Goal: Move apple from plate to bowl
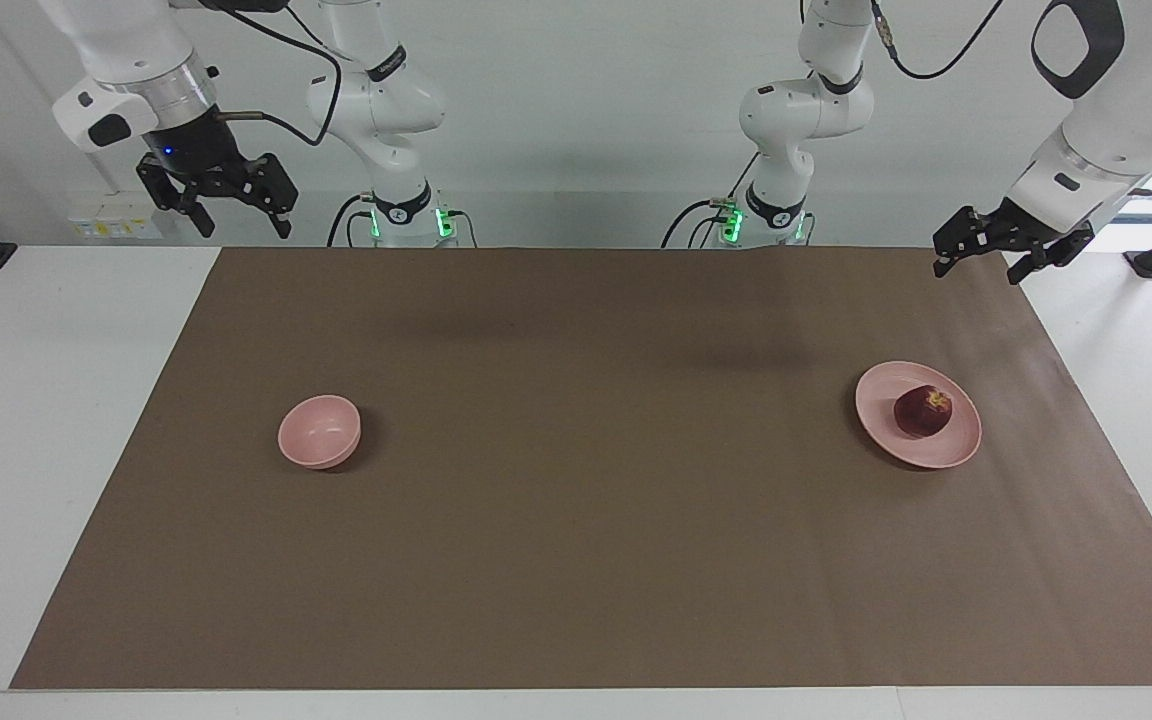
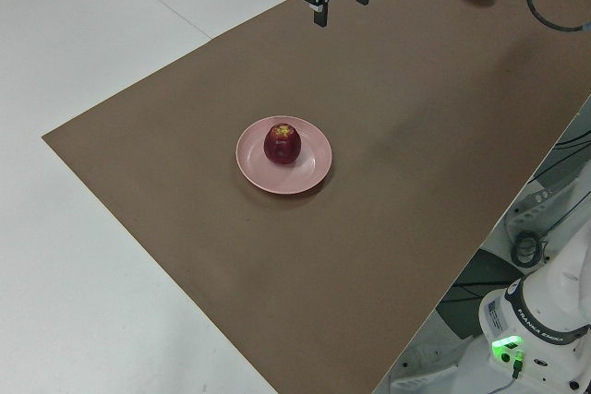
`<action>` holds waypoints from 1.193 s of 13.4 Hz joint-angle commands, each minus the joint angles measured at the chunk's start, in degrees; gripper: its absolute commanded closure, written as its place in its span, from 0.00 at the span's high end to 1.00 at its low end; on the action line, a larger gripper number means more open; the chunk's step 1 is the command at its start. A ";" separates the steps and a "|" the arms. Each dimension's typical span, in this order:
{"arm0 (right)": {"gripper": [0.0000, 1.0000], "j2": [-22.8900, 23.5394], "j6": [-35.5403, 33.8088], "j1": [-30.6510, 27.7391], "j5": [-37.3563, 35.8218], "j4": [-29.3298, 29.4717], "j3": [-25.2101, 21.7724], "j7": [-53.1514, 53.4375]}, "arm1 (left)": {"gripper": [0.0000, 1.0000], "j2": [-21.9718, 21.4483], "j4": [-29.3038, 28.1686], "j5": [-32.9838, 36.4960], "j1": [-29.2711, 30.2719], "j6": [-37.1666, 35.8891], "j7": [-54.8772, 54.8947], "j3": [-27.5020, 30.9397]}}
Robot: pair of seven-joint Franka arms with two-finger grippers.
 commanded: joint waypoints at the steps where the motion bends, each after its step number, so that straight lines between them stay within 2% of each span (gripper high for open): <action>1: 1.00 -0.42 0.06 -0.84 0.15 -0.12 0.54 -1.37 | 1.00 0.63 -2.55 -0.77 1.50 3.53 5.16 -0.13; 4: 1.00 -0.42 0.06 -0.84 0.15 -0.12 0.45 -1.37 | 1.00 1.42 -5.09 -0.77 2.03 6.51 9.65 -0.13; 9: 1.00 -0.42 0.06 -0.84 0.15 -0.12 0.45 -1.28 | 1.00 1.60 -13.27 -0.51 2.47 15.74 11.42 -0.04; 16: 1.00 -0.42 0.06 -0.84 0.15 -0.21 0.45 -1.37 | 1.00 6.95 -19.42 -0.07 5.11 27.69 15.11 0.13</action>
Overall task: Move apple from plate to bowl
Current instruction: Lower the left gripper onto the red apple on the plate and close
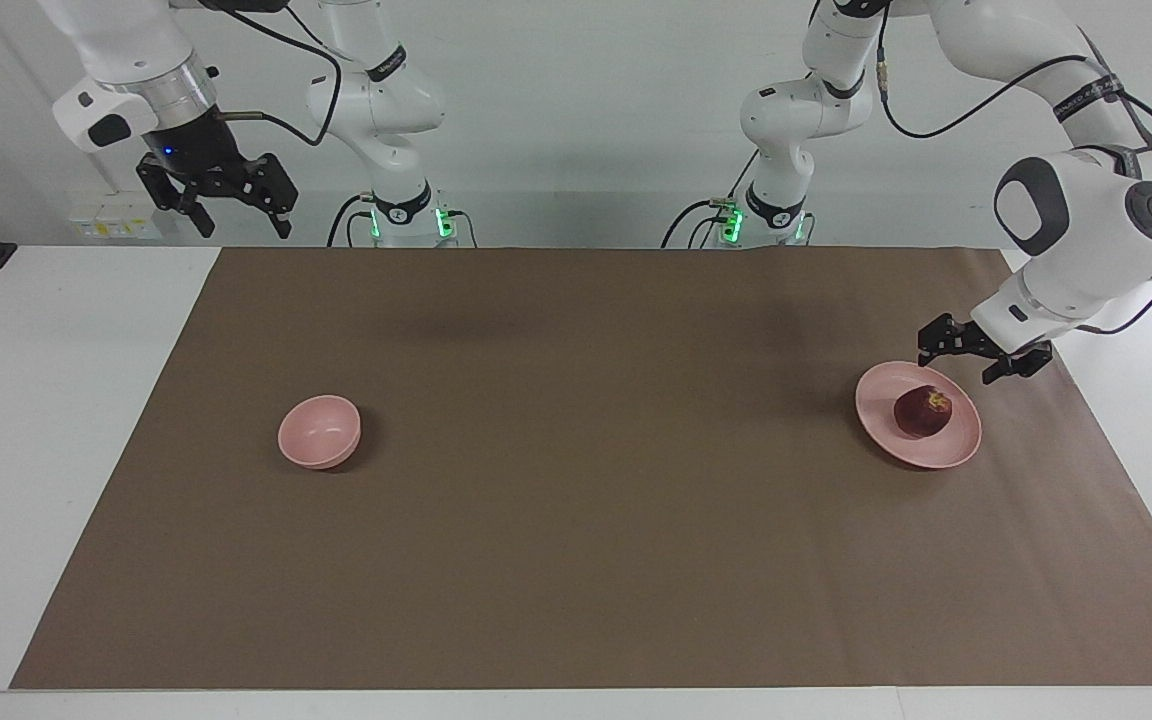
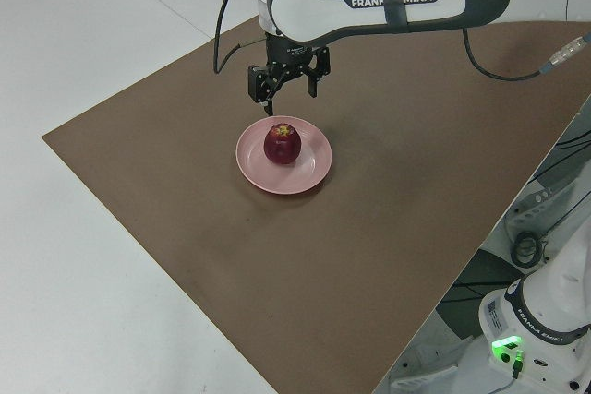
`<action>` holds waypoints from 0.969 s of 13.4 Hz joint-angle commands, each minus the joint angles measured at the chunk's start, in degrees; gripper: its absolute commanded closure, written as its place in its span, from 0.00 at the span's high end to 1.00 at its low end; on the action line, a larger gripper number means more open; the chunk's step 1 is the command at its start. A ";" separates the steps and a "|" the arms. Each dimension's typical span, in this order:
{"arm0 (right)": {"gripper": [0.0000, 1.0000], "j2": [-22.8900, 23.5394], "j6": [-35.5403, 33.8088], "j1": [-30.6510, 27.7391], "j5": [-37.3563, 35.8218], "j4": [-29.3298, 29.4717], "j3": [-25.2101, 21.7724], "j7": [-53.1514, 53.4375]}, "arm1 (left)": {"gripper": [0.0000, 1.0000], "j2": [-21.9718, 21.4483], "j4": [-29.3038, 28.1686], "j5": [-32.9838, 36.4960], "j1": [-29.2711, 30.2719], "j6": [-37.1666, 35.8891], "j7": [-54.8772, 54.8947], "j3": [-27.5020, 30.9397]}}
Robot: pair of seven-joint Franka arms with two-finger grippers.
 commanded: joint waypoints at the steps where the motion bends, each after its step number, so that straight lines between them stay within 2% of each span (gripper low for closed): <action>1: 1.00 -0.42 0.06 -0.84 0.15 -0.21 0.45 -1.37 | 1.00 1.71 -1.98 -0.09 0.77 4.66 1.11 -0.28; 5: 1.00 -0.42 0.06 -0.93 0.15 -0.21 0.45 -1.37 | 1.00 4.44 -3.46 -0.09 0.77 10.01 1.02 -0.28; 13: 1.00 -0.51 0.06 -0.93 0.15 -0.30 0.45 -1.46 | 1.00 7.34 -7.43 -0.09 1.12 14.51 0.67 -0.37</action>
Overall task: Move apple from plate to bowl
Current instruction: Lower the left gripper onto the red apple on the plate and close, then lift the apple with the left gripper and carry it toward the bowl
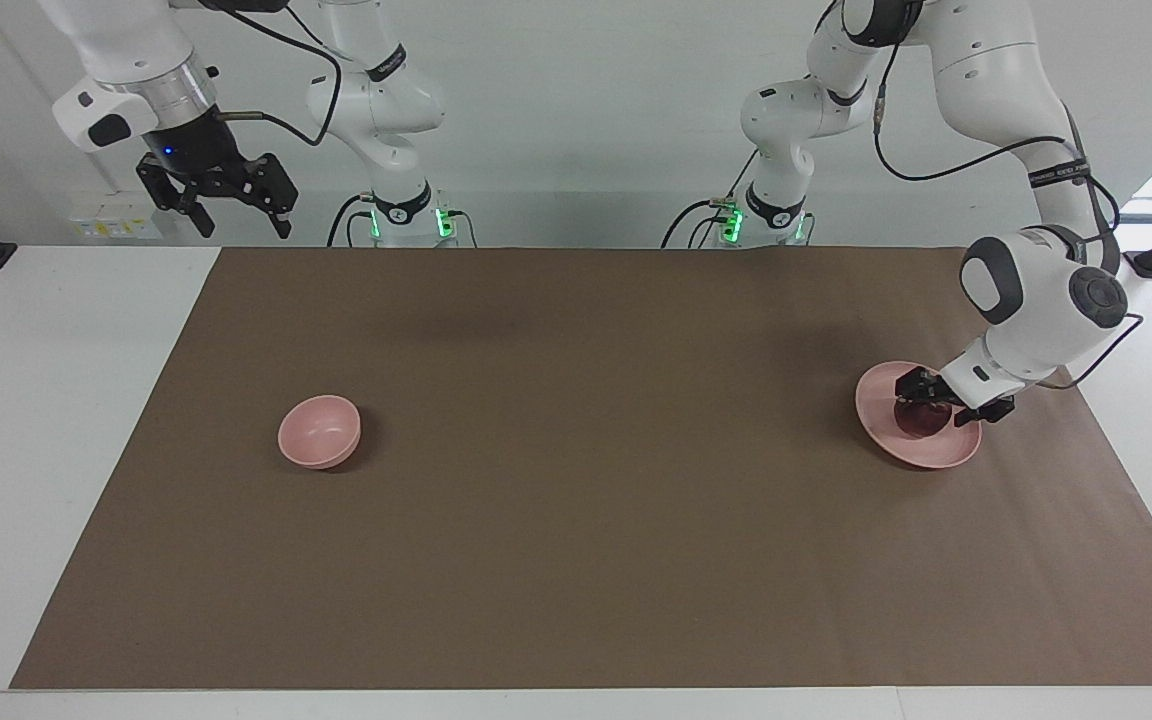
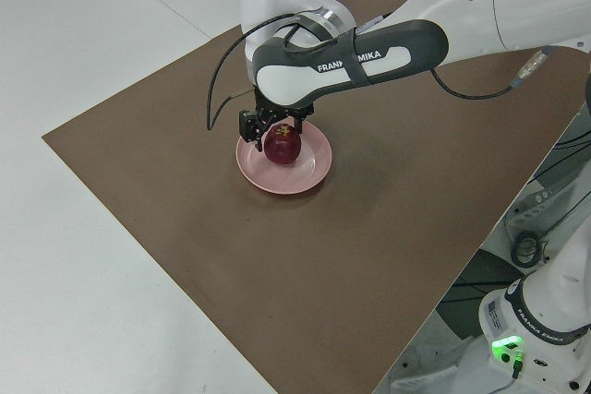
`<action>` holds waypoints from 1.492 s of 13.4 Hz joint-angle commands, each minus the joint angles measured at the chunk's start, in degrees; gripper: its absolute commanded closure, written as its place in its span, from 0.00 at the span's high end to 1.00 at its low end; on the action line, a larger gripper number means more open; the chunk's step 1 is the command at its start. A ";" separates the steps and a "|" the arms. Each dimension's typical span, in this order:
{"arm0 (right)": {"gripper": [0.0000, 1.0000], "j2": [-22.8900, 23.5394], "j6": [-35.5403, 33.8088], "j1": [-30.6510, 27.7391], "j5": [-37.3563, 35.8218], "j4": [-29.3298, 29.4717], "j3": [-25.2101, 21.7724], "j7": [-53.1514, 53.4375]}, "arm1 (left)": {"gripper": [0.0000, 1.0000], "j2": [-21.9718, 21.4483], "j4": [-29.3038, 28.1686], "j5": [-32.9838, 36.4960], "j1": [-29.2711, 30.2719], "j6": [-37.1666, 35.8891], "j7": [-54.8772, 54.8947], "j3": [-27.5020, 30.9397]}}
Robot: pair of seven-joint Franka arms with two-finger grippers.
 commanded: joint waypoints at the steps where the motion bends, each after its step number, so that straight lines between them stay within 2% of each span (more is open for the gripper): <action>1: 1.00 -0.51 0.06 -0.93 0.15 -0.30 0.45 -1.46 | 1.00 0.04 -1.47 -0.18 0.89 1.60 0.24 -0.33; 2: 1.00 -0.51 0.06 -0.93 0.15 -0.30 0.45 -1.46 | 0.38 0.04 -1.29 -0.18 1.07 1.42 0.24 -0.33; 3: 1.00 -0.51 0.06 -0.93 0.15 -0.30 0.45 -1.46 | 0.06 0.04 -1.11 -0.18 1.16 0.90 0.41 -0.33; 4: 1.00 -0.51 0.06 -0.93 0.15 -0.30 0.45 -1.46 | 0.00 0.13 -0.76 -0.18 0.98 0.81 0.24 -0.33; 11: 1.00 -0.51 0.06 -1.02 0.15 -0.30 0.45 -1.54 | 0.00 0.21 5.39 0.00 -3.31 -1.66 -4.14 -0.24; 13: 1.00 -0.51 0.06 -1.02 0.15 -0.30 0.45 -1.46 | 0.00 0.82 8.53 0.08 -5.95 -1.47 -16.57 -0.24; 16: 1.00 -0.51 0.06 -1.02 0.15 -0.30 0.45 -1.46 | 0.00 3.82 14.96 0.00 -8.94 -4.37 -24.18 -0.24; 20: 1.00 -0.51 0.06 -1.02 0.15 -0.30 0.45 -1.54 | 0.00 3.91 15.15 -0.70 -14.56 -5.87 -37.33 -0.50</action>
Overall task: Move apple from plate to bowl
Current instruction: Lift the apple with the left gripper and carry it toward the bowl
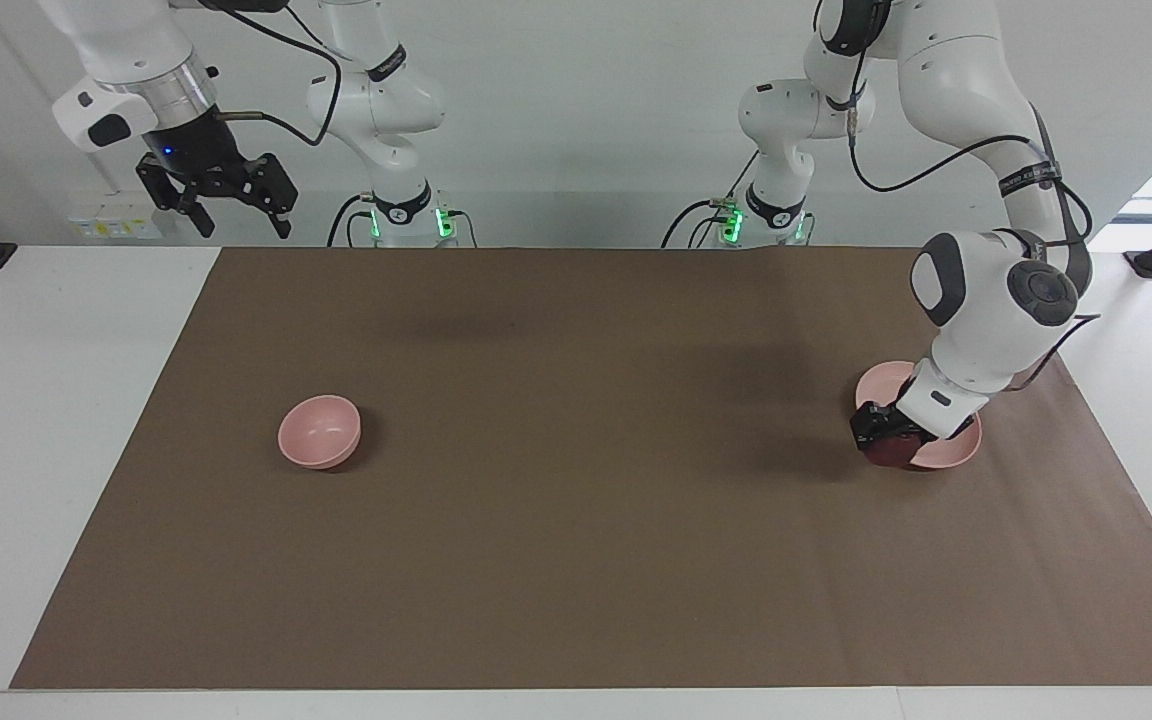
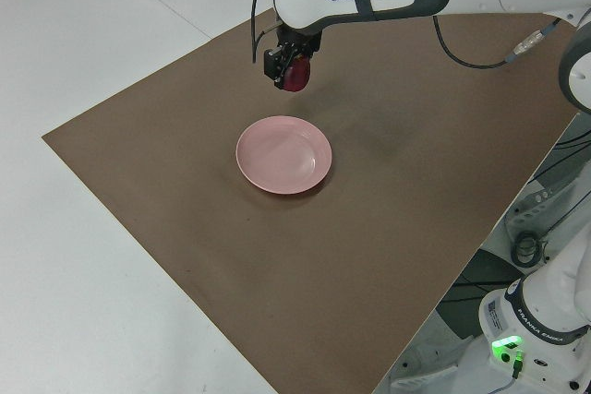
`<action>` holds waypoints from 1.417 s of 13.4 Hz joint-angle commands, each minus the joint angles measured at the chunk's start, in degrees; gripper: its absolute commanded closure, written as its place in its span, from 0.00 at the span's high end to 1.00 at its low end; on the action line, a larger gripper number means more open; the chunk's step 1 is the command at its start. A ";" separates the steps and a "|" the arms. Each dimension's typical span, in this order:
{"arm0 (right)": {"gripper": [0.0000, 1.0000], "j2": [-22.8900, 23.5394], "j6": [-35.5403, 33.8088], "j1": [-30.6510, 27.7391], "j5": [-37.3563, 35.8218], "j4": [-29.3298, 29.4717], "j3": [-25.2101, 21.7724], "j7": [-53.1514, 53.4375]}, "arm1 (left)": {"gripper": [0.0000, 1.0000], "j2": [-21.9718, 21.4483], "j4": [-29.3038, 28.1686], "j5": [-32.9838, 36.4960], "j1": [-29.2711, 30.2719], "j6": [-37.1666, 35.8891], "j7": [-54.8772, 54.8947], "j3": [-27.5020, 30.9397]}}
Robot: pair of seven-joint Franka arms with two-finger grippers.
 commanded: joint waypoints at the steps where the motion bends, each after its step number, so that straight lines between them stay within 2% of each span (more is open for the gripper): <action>1: 1.00 -0.51 0.06 -1.01 0.15 -0.30 0.47 -1.54 | 0.00 0.90 1.99 -0.61 -4.88 -1.94 -10.20 0.57; 2: 1.00 -0.51 0.06 -1.01 0.15 -0.39 0.47 -1.54 | 0.00 0.90 1.99 -2.09 -5.94 -1.68 -12.68 0.57; 5: 1.00 -0.51 0.06 -1.01 0.15 -0.39 0.47 -1.54 | 0.00 0.81 1.90 -17.18 -6.22 -2.03 -18.30 0.48; 9: 1.00 -0.59 0.06 -1.18 0.15 -0.39 0.47 -1.63 | 0.00 0.72 1.29 -20.38 -7.45 -2.47 -19.38 0.30; 10: 1.00 -0.59 0.06 -1.18 0.15 -0.47 0.47 -1.63 | 0.00 0.72 1.46 -23.17 -7.36 -3.17 -19.47 0.39; 11: 1.00 -0.59 0.06 -1.27 0.15 -0.47 0.47 -1.72 | 0.00 0.55 0.85 -26.85 -7.18 -3.00 -20.86 0.39; 13: 1.00 -0.59 0.06 -1.27 0.15 -0.47 0.47 -1.72 | 0.00 0.46 0.93 -28.20 -8.41 -3.35 -28.57 0.30; 17: 1.00 -0.59 0.06 -1.27 0.15 -0.47 0.47 -1.72 | 0.00 0.37 1.81 -33.56 -9.12 -12.21 -35.90 -0.22; 19: 1.00 -0.59 0.06 -1.27 0.15 -0.47 0.47 -1.72 | 0.00 0.20 1.81 -42.66 -8.85 -14.15 -38.44 -0.75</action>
